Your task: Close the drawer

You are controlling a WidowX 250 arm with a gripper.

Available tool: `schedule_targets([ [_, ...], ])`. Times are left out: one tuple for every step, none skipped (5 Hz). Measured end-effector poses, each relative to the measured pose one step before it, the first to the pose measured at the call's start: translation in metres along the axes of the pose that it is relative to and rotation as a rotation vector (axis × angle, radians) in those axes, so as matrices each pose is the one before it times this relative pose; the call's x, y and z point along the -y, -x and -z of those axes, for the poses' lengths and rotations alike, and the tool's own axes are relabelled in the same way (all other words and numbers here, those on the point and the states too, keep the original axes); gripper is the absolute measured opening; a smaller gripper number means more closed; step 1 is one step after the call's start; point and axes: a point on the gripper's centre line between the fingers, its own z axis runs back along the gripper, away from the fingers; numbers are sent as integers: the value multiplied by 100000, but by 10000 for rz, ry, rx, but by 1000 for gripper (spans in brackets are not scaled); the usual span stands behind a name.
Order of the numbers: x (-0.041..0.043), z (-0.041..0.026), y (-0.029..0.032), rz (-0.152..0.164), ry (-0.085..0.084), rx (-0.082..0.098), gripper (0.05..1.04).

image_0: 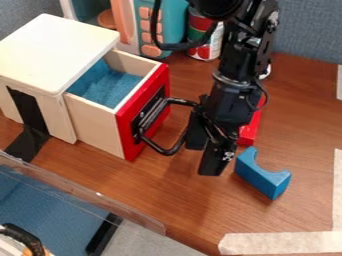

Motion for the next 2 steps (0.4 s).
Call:
schedule_targets([
  [-78,0,51,-197,-49,-32,1001],
  [-205,94,378,-311,41,-107,1001],
])
